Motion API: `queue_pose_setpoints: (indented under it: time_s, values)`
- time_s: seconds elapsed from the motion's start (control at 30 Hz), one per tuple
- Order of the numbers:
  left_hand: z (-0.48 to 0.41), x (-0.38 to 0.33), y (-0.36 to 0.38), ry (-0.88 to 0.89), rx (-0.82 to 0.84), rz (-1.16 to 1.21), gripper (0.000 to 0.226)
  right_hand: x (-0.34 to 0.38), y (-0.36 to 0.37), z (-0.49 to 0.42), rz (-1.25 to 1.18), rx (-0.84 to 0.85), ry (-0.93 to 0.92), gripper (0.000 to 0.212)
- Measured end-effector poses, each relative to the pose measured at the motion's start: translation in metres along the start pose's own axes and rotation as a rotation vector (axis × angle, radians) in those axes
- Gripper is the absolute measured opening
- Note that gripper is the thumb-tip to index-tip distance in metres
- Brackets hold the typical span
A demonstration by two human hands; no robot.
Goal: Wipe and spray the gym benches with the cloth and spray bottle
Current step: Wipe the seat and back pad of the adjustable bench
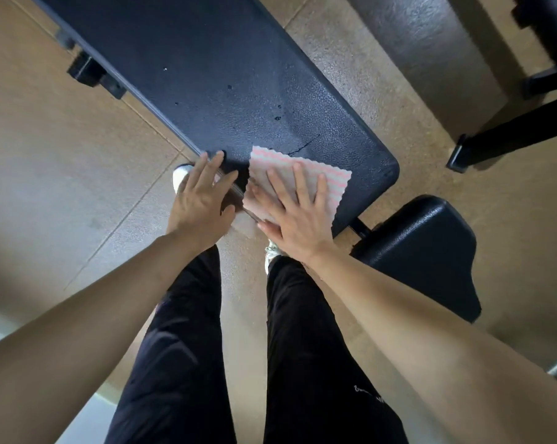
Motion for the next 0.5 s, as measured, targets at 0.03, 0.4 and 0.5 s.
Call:
queue_pose_setpoints:
  time_s: [0.03, 0.4, 0.5]
  values:
    - [0.001, 0.004, -0.003, -0.022, -0.016, -0.001, 0.064, -0.005, -0.001, -0.003, 0.012, -0.001, -0.051, 0.071]
    - [-0.029, 0.046, -0.037, -0.091, 0.049, -0.120, 0.089, -0.095, -0.055, -0.118, 0.022, -0.022, 0.325, 0.070]
    - [-0.035, 0.054, -0.036, -0.097, 0.085, -0.113, 0.092, -0.077, -0.057, -0.132, 0.017, -0.039, 0.446, 0.072]
Point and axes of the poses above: each hand's wrist, its own z-axis away from the middle knuckle, its own y-axis out of the palm, x = y × z, the point moved 5 cm from there along -z, towards the middle knuckle, and after that the axes turned 3 degrees about z, right-handed, at the moved point
